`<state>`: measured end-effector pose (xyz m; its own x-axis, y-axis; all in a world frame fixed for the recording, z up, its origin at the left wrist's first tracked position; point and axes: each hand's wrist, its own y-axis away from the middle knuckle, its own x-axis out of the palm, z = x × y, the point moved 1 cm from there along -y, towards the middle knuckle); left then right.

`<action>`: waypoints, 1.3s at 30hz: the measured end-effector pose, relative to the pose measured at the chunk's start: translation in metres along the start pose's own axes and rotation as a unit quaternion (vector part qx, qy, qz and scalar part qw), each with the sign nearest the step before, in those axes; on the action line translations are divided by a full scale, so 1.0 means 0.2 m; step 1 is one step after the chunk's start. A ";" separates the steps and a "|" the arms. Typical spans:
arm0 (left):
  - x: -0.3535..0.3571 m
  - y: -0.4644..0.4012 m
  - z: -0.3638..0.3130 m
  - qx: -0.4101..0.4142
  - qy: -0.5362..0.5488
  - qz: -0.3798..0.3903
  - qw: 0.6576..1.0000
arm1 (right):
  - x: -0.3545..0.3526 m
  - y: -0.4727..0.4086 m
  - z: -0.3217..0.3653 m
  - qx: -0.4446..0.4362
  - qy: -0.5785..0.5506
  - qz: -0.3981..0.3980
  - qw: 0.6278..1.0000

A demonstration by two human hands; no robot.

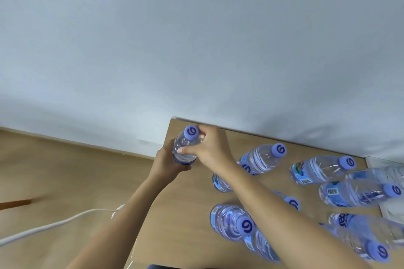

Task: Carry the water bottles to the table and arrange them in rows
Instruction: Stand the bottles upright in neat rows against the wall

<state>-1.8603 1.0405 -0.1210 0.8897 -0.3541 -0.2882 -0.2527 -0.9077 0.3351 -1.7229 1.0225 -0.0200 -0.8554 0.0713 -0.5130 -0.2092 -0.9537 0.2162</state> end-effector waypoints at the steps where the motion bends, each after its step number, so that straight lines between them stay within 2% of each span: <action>1: 0.00 -0.01 0.02 -0.003 0.004 0.000 1.000 | 0.03 0.00 -0.01 0.006 0.002 -0.006 1.000; 13: 0.00 -0.22 0.05 0.033 0.015 0.006 0.999 | 0.09 -0.15 -0.03 -0.004 -0.037 -0.039 0.999; 18: -0.02 -0.36 0.01 0.055 -0.019 0.025 0.998 | 0.09 -0.27 -0.02 -0.011 -0.033 -0.064 0.997; 22: -0.02 -0.45 -0.02 0.068 -0.116 0.007 0.991 | 0.08 -0.36 -0.02 -0.025 -0.023 -0.092 0.995; 30: -0.04 -0.57 -0.04 0.069 -0.144 0.032 0.987 | 0.10 -0.42 -0.03 -0.019 -0.042 -0.139 0.989; 39: -0.02 -0.53 -0.08 0.055 -0.126 0.010 0.990 | 0.09 -0.44 -0.04 -0.024 0.007 -0.115 0.993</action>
<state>-1.8312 1.1425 -0.1406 0.7641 -0.4050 -0.5021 -0.3216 -0.9139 0.2478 -1.7158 1.1047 -0.0537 -0.7813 0.2852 -0.5552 -0.3751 -0.9255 0.0525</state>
